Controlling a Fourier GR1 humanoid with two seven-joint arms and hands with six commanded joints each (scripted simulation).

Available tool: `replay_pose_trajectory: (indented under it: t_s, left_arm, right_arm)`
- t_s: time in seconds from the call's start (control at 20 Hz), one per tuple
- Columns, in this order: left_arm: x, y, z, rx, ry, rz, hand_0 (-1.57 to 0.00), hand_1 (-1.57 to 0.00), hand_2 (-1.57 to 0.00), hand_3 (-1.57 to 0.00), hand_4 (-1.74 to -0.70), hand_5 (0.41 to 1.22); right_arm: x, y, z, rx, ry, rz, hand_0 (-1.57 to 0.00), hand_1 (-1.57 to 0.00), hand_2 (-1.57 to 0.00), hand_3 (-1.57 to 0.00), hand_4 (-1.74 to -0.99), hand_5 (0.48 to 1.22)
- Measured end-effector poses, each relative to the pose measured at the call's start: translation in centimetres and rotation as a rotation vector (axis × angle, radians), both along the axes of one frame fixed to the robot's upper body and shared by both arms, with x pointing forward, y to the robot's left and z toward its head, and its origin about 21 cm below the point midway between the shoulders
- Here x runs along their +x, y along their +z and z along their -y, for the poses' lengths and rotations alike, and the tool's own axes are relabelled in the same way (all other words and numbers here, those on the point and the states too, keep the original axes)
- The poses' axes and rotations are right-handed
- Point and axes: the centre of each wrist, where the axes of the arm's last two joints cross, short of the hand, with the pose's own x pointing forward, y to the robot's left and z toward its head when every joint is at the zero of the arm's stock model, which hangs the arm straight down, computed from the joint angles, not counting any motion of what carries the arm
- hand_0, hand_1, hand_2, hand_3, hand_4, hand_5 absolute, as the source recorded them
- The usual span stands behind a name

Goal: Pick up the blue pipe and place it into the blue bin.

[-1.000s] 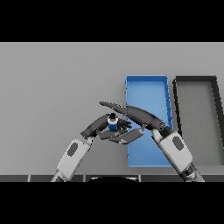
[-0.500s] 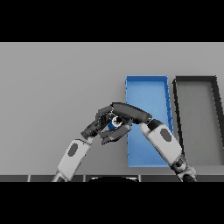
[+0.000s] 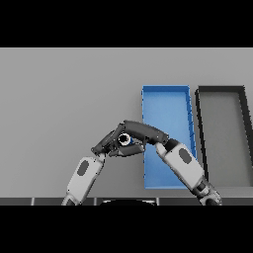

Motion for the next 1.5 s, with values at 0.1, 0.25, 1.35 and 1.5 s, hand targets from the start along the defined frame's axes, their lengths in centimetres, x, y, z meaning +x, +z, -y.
replay_pose_trajectory:
  t_s: [0.1,0.25,1.35,1.5]
  left_arm:
    - [-0.2,0.3,-0.2,0.007,0.014,0.001,-1.57,-1.57,-1.57,-1.43,-1.73,1.221]
    - [-0.2,0.1,-0.2,0.019,0.022,0.026,-1.57,-1.57,-1.57,-1.45,-1.72,1.221]
    - [-0.2,-0.4,-1.4,0.226,0.036,-0.044,-0.01,-0.01,-0.01,-0.01,-0.91,0.464]
    - [0.1,-0.2,-1.2,0.237,0.044,-0.046,-0.01,-0.01,-0.01,0.0,-0.91,0.445]
  right_arm:
    - [0.1,-0.1,-0.2,0.023,0.003,-0.001,-1.53,-1.53,-1.53,-1.5,-1.721,1.16]
    - [-0.3,-0.5,-0.3,0.049,-0.025,-0.001,-1.55,-1.55,-1.55,-1.54,-1.731,1.19]
    - [-0.2,3.2,0.1,0.199,-0.04,-0.12,-1.57,-1.57,-1.57,-1.57,-1.741,1.221]
    - [0.6,6.9,0.3,0.253,-0.02,-0.127,-1.57,-1.57,-1.57,-1.57,-1.741,1.221]
